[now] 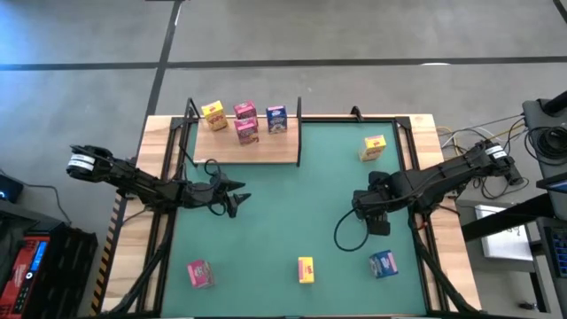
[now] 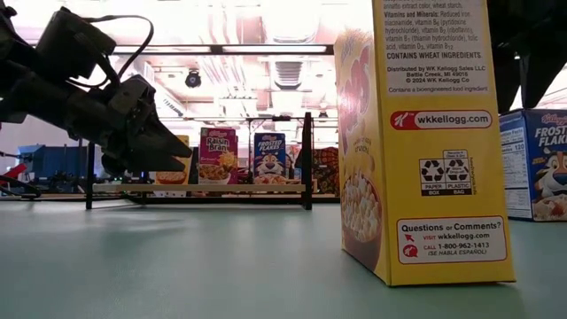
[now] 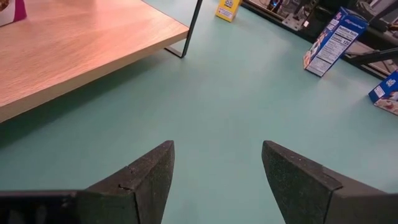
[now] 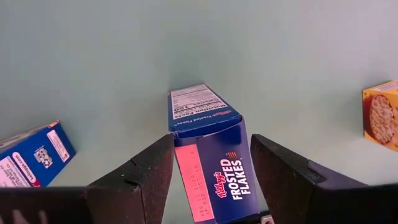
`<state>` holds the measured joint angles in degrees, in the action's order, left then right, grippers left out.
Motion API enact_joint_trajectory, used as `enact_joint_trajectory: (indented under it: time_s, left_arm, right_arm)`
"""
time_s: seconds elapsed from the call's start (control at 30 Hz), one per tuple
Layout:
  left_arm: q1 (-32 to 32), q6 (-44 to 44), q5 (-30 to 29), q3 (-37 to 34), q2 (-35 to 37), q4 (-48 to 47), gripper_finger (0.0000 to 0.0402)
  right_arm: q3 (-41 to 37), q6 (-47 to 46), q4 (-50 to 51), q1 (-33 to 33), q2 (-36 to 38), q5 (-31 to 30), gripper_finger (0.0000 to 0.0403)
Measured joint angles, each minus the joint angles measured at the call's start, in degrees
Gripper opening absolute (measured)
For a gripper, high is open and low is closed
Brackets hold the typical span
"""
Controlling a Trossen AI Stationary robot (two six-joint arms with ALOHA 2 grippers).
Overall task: Stack cereal on shelf
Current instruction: Put the top blue cereal box on the shelf aligned with the other blue cereal box
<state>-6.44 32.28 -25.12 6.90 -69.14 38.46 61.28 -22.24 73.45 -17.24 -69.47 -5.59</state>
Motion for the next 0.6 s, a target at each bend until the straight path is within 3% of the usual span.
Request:
enact_joint_trajectory:
  time_s: [0.37,0.6]
  left_arm:
    - [0.0,0.3,0.0,0.0,0.0,0.0,0.0227]
    - [0.0,0.8,0.0,0.0,0.0,0.0,0.0227]
  right_arm:
    - [0.0,-2.3,-1.2,0.0,0.0,-0.5,0.0208]
    - [0.0,-3.1,-1.3,0.0,0.0,-0.5,0.0254]
